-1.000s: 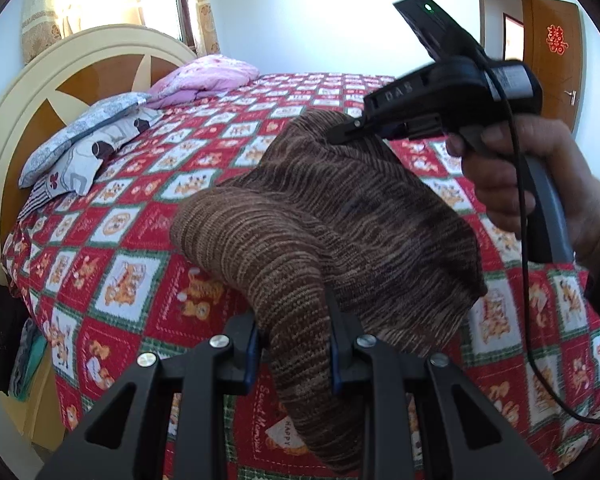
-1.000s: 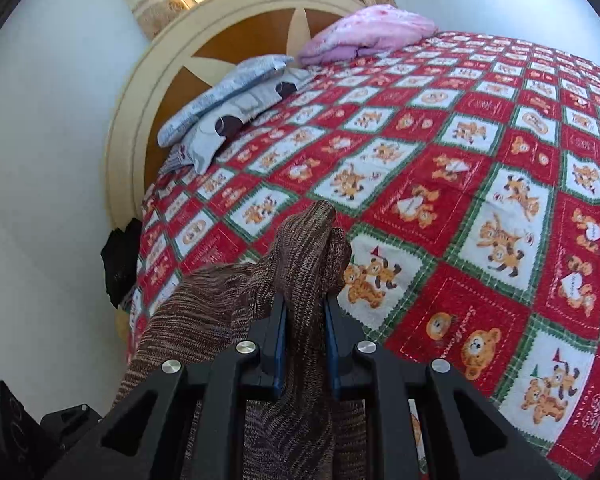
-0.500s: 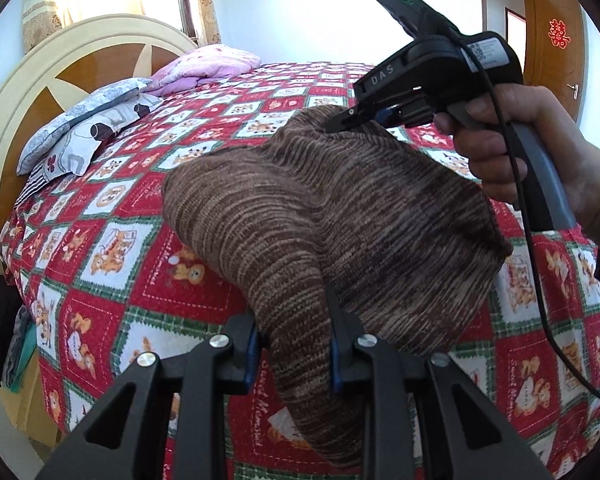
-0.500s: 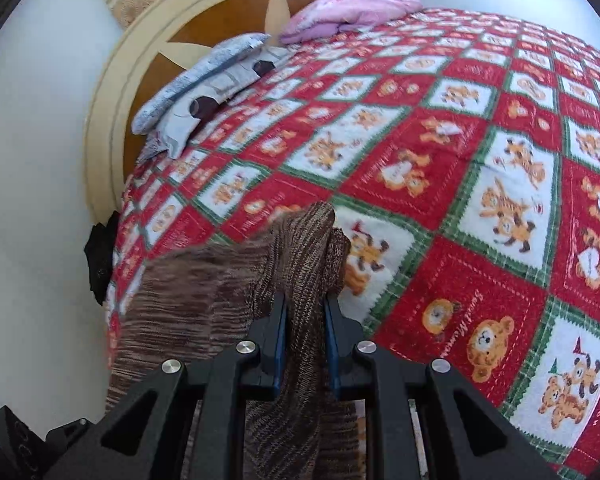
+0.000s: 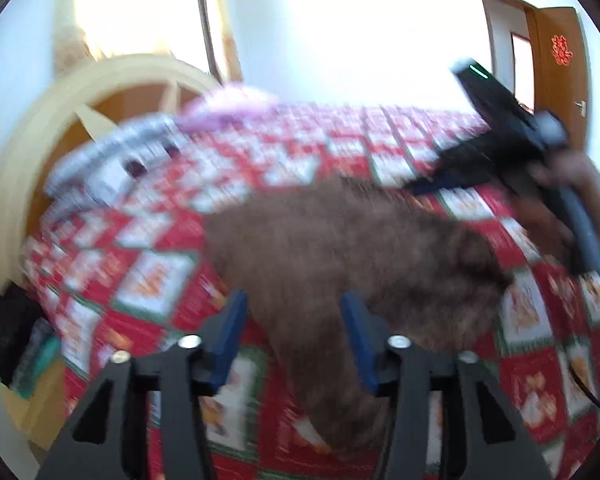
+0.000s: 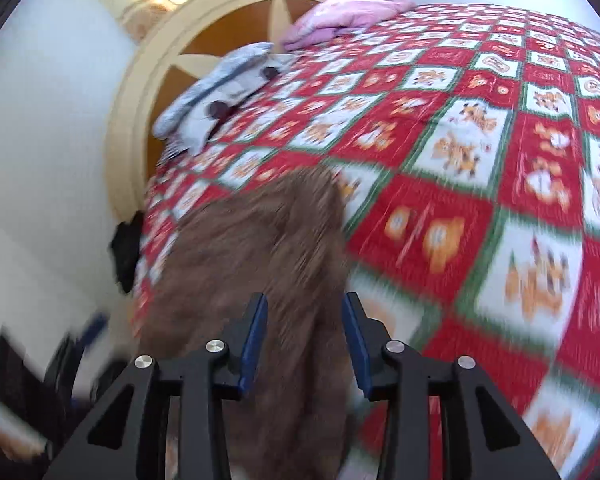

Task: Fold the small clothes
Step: 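Open the right gripper to release the folded sweater and withdraw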

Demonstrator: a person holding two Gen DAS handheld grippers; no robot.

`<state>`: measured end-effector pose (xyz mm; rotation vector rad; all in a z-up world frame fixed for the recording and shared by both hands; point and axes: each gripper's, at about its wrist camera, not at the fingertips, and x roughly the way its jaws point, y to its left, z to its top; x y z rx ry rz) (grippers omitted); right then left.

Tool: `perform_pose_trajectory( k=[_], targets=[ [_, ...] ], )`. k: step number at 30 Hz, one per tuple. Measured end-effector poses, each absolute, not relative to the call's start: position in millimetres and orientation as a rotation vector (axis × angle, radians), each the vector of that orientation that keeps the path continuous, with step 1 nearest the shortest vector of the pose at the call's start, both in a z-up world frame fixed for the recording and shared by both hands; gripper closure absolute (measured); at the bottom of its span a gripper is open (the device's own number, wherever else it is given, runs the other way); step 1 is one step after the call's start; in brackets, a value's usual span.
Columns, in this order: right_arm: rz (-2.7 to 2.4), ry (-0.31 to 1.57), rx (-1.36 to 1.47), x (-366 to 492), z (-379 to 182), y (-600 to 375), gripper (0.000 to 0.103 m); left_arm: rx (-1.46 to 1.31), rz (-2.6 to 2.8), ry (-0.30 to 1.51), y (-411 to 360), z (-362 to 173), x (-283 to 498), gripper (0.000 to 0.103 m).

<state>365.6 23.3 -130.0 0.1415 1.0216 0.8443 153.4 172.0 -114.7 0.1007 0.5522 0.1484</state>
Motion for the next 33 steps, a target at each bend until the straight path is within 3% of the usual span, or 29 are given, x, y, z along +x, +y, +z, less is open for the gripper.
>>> perform_pose_trajectory(
  k=[2, 4, 6, 10, 13, 20, 23, 25, 27, 33],
  targets=[
    [0.901, 1.048, 0.155, 335, -132, 14, 0.063, 0.124, 0.193, 0.524, 175, -110, 156, 0.029],
    [0.841, 1.063, 0.058, 315, -140, 17, 0.063, 0.137, 0.234, 0.525, 180, -113, 167, 0.028],
    [0.750, 1.111, -0.004, 309, -154, 19, 0.095, 0.140, 0.251, 0.538, 184, -121, 177, 0.028],
    [0.693, 1.117, 0.017, 304, -164, 2, 0.096, 0.161, 0.323, 0.618, 192, -151, 194, 0.020],
    [0.679, 1.121, 0.066, 302, -170, -11, 0.095, 0.188, 0.333, 0.560, 189, -157, 184, 0.018],
    [0.636, 1.090, 0.079, 276, -171, -20, 0.089, 0.083, 0.306, 0.582, 196, -146, 173, 0.014],
    [0.576, 1.056, 0.091, 257, -171, -24, 0.088, 0.096, 0.280, 0.598, 189, -137, 160, 0.005],
    [0.567, 1.025, 0.097, 242, -164, -27, 0.081, 0.106, 0.262, 0.583, 181, -126, 148, 0.005],
    [0.549, 0.973, 0.074, 225, -151, -28, 0.065, 0.132, 0.244, 0.556, 171, -113, 137, 0.004],
    [0.519, 0.765, 0.014, 175, -90, -33, 0.051, 0.115, 0.178, 0.490, 156, -80, 115, 0.003]
  ],
)
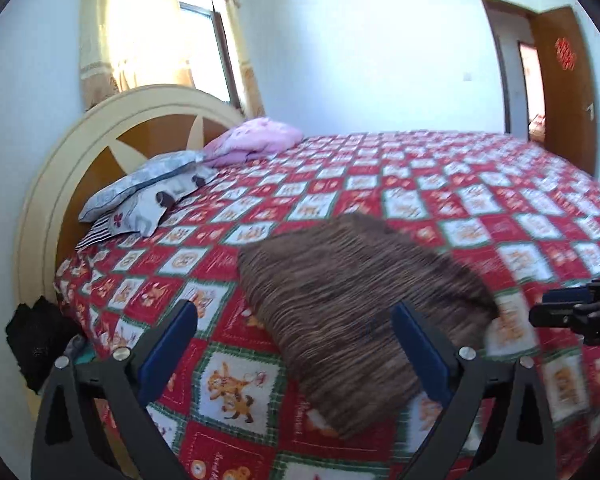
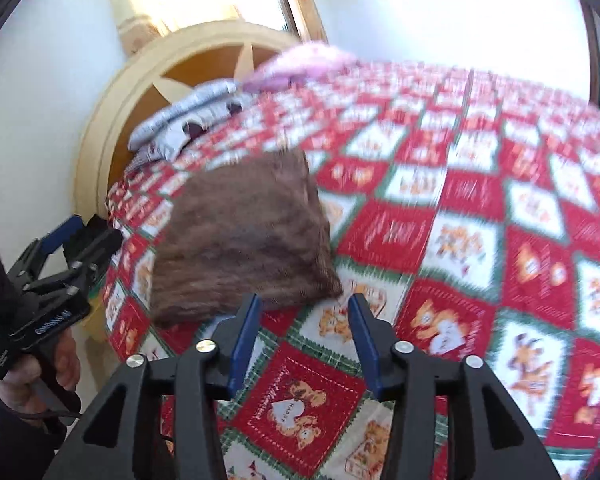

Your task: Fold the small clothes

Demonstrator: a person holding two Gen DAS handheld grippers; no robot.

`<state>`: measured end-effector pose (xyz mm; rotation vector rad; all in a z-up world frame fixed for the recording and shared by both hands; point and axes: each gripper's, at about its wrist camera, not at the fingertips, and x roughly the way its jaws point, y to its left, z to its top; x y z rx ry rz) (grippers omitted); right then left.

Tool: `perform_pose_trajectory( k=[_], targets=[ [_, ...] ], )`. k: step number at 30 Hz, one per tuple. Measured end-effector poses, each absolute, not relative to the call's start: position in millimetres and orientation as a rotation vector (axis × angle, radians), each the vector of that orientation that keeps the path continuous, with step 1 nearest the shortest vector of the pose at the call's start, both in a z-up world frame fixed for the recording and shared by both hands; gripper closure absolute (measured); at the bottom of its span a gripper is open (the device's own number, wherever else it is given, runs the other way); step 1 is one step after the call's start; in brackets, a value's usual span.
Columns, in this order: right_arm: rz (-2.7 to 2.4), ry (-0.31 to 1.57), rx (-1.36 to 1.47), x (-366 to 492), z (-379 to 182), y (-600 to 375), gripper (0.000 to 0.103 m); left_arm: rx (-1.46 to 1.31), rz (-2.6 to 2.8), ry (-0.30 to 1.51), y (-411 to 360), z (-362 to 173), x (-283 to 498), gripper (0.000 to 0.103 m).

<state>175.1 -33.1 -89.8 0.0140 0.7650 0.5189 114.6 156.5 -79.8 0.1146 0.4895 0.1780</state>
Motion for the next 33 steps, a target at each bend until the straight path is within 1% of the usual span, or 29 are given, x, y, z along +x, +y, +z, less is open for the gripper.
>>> perform_pose_trajectory(
  k=[3, 10, 17, 33],
  targets=[
    [0.511, 0.690, -0.021, 154, -69, -34, 0.048, 0.103, 0.155, 0.472, 153, -69, 109, 0.003],
    [0.513, 0.629, -0.049, 131, -51, -31, 0.048, 0.116, 0.143, 0.437, 140, -59, 98, 0.003],
    [0.505, 0.593, -0.055, 125, -44, -27, 0.047, 0.118, 0.138, 0.420, 137, -54, 93, 0.003],
    [0.495, 0.580, -0.075, 118, -44, -23, 0.046, 0.089, 0.145, 0.429, 143, -53, 93, 0.002]
  ],
)
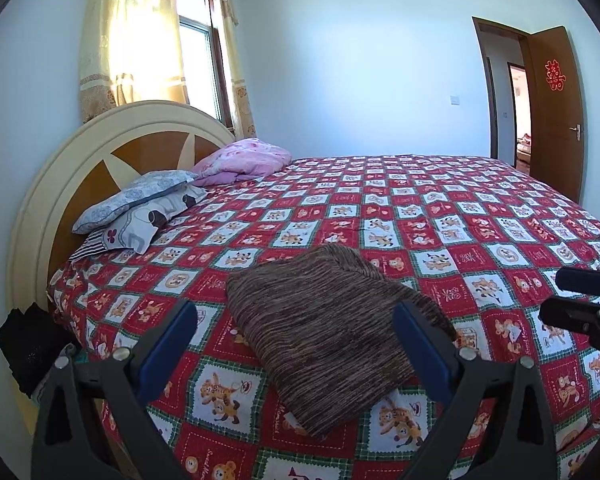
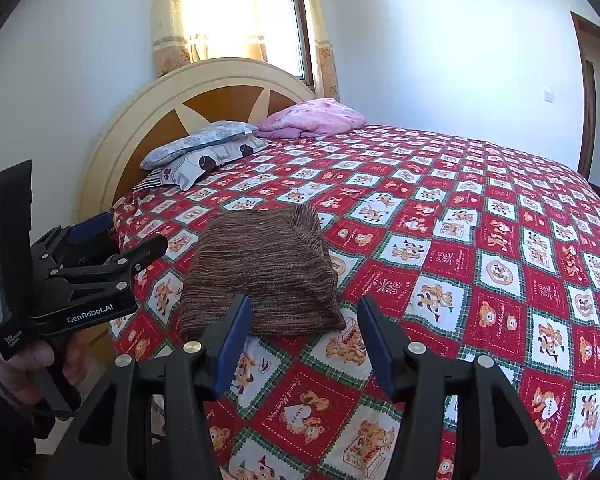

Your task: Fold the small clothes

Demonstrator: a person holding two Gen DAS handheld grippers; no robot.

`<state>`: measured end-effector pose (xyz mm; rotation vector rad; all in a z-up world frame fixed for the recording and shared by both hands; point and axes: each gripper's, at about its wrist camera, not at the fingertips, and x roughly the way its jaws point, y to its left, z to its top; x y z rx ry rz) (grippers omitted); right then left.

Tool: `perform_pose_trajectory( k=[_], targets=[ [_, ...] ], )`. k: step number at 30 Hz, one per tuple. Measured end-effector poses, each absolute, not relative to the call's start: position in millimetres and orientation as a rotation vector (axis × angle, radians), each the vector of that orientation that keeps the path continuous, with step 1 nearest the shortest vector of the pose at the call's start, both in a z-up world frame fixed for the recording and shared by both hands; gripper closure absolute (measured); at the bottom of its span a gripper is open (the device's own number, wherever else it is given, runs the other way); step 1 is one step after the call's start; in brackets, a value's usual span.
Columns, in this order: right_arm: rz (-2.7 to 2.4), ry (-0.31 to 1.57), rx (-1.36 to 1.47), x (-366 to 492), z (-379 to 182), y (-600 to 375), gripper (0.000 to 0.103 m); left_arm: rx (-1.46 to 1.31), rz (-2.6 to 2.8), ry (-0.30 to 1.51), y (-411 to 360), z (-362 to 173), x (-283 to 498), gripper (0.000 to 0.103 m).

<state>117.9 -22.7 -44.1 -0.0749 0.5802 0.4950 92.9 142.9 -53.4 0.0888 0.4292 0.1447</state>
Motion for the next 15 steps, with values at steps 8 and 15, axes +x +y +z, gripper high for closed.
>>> perform_pose_trajectory(
  k=[8, 15],
  targets=[
    [0.498, 0.581, -0.080, 116.2, -44.6, -22.3, 0.046, 0.088, 0.145, 0.429, 142.8, -53.5, 92.3, 0.002],
    [0.498, 0.581, -0.081, 114.8, -45.1, -20.7, 0.045, 0.089, 0.145, 0.431, 143.2, -53.4, 92.4, 0.002]
  ],
)
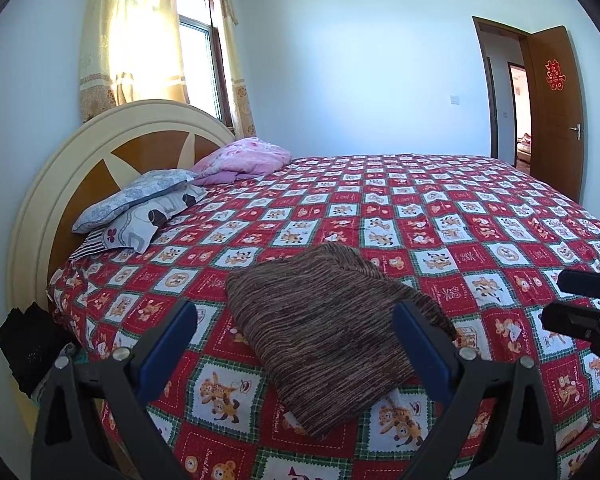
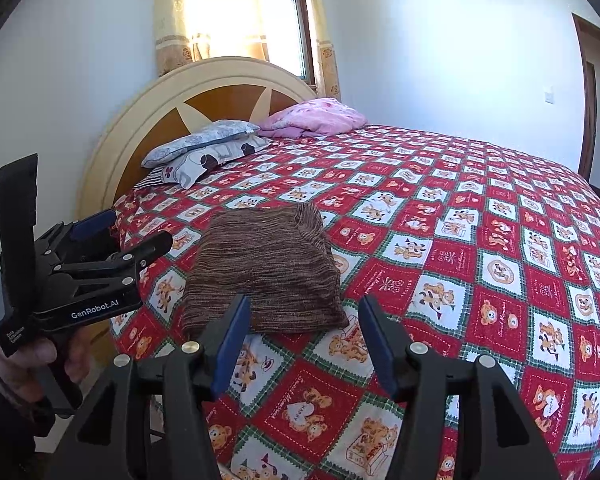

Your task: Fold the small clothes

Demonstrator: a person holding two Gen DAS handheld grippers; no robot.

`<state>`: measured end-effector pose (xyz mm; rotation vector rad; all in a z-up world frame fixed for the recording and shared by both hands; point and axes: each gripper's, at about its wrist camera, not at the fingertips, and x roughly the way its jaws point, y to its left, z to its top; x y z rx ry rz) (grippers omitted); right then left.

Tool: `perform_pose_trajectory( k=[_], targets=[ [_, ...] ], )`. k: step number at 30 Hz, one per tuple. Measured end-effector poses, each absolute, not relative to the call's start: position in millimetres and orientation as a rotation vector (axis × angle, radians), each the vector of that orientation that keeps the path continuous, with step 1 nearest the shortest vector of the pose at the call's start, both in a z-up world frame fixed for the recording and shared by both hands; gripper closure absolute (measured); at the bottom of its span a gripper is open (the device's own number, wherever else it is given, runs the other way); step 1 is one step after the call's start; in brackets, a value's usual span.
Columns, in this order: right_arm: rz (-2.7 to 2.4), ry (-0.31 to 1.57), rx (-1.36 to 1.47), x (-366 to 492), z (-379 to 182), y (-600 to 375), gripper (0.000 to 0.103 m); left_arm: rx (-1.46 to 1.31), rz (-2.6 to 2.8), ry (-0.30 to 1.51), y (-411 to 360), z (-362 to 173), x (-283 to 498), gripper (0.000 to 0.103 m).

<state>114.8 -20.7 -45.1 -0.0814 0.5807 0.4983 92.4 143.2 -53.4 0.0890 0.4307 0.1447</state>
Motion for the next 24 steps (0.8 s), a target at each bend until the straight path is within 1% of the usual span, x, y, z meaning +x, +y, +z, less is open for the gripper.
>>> perform_pose_trajectory(
  k=[16, 20, 21, 24],
  targets=[
    [0.497, 0.557, -0.080, 109, -41, -19, 0.043, 0.089, 0.145, 0.430, 142, -53, 92, 0.002],
    [0.491, 0.529, -0.078, 106, -37, -20, 0.043, 0.088, 0.135, 0.427, 142, -52, 92, 0.002],
    [0.488, 0.516, -0.079, 104, -35, -21, 0.043, 0.088, 0.131, 0.428, 142, -52, 92, 0.000],
    [0.485, 0.488, -0.074, 101, -31, -22, 0.043, 0.092, 0.124, 0.431, 142, -51, 92, 0.000]
  ],
)
